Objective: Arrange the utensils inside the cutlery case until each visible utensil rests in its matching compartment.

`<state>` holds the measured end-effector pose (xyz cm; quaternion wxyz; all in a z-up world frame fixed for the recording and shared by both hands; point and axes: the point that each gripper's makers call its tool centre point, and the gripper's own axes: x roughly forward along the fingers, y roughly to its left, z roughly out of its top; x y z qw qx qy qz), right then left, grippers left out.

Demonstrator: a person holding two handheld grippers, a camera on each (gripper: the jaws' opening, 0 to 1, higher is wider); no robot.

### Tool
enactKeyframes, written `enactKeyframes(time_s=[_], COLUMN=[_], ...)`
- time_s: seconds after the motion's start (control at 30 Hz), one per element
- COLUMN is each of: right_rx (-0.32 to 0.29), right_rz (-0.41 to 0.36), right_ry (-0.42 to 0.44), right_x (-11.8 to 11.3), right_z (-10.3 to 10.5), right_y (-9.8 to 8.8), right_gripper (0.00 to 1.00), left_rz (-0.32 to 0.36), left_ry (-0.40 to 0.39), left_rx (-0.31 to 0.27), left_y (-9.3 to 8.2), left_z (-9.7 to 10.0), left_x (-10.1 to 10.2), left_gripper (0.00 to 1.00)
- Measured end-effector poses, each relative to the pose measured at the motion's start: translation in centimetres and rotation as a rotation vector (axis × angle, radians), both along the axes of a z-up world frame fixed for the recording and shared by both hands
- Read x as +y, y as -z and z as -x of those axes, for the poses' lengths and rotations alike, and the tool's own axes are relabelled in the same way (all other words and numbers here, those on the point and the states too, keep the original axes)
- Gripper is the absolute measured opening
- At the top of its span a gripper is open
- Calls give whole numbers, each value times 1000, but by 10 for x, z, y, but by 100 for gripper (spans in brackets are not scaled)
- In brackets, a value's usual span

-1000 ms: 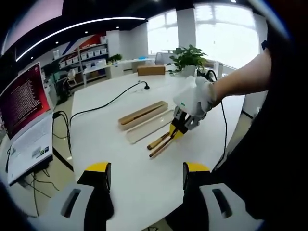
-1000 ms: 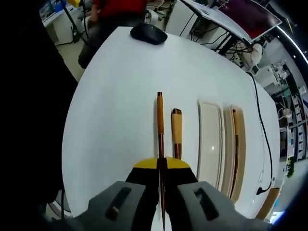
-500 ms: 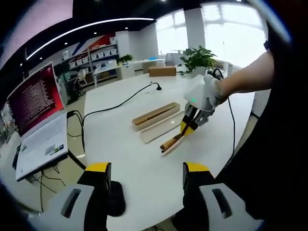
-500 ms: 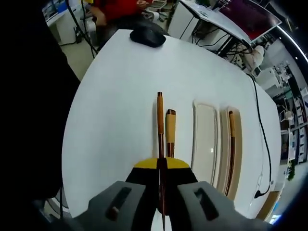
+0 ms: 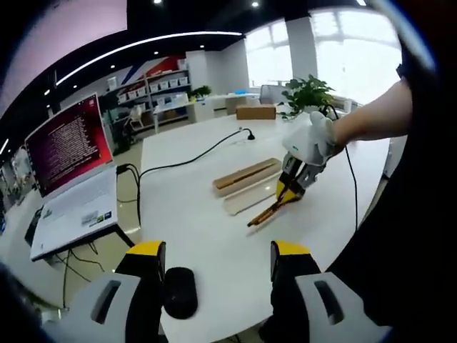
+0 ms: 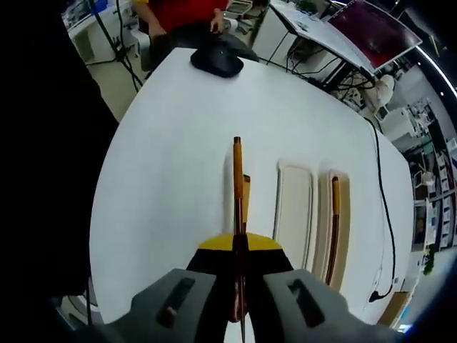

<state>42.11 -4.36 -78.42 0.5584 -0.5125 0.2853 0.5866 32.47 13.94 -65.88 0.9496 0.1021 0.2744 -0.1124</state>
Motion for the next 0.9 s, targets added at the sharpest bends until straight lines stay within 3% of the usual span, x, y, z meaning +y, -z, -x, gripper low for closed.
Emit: enactKeyframes(time_s=[0.47,0.57,0.7,0.9], right_rx=[-26,-32,-39,-54], right_rz=[-15,-27,-31,-33], right_ry=[7,19,27,37], right_x=[-5,-6,-9,-13], right_z=[-16,-20,-24,-33], right_y=[-11,-14,-17,-21], right_gripper=[0,0,0,0], left_rz=[23,136,96,90], left_ry=[1,3,32,47], left_rx=[-2,28,17,21], left_y=[-4,-4,-6,-6], left_z=[-7,-8,-16,-21], left_x=[-3,-14,-16,-19], left_gripper=[57,49,47,48])
